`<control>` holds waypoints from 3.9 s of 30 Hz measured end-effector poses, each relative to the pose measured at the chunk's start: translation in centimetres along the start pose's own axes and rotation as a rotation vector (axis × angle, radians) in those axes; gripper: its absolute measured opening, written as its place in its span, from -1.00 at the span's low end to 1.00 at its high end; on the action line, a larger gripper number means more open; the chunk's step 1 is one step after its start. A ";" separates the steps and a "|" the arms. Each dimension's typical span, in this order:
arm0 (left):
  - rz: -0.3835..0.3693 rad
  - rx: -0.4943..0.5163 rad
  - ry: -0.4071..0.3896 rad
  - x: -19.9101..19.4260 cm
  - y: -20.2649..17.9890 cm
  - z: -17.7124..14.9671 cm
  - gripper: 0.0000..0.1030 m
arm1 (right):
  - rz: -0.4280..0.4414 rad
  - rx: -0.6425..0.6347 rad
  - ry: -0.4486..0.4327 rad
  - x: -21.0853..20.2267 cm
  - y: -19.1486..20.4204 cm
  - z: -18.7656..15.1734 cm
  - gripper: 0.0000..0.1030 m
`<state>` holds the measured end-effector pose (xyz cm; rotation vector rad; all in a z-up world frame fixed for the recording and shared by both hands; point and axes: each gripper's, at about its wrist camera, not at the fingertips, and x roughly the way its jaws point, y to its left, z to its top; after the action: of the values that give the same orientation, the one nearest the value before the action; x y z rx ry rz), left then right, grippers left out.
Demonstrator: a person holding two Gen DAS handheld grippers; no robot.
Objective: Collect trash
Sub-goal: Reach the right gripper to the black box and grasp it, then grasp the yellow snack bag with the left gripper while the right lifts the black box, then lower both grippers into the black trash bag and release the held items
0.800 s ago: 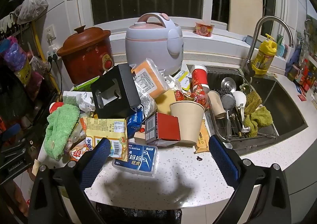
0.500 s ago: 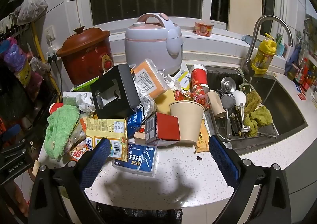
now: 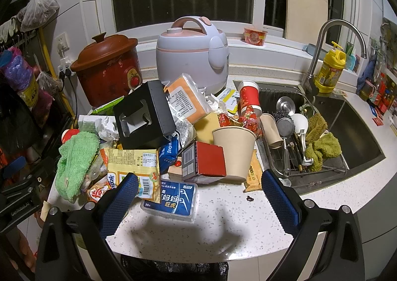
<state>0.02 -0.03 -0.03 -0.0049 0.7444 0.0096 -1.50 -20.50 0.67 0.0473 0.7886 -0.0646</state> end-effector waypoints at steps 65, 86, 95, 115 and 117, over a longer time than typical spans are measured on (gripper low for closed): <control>-0.290 0.612 0.132 8.1 -15.0 -6.6 0.76 | 0.038 0.241 -0.048 -0.3 -14.3 0.9 -0.42; -0.628 0.341 0.154 -0.9 -4.7 -6.2 0.00 | 0.122 0.085 0.039 -2.9 -11.2 -2.7 -0.42; -0.603 0.277 0.528 1.4 0.1 -18.7 0.00 | 0.251 -0.024 0.476 1.7 -6.4 -16.5 -0.43; -0.235 0.162 0.816 20.5 3.0 -34.5 0.45 | 0.021 -0.152 0.657 20.7 -0.4 -31.9 0.59; -0.258 0.171 0.792 18.8 3.1 -33.4 0.45 | 0.045 -0.148 0.620 18.5 -1.0 -29.7 0.59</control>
<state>-8.82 2.93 -37.35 0.0610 1.5301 -0.3185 -9.56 -20.27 -33.35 -0.0591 1.4096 0.0557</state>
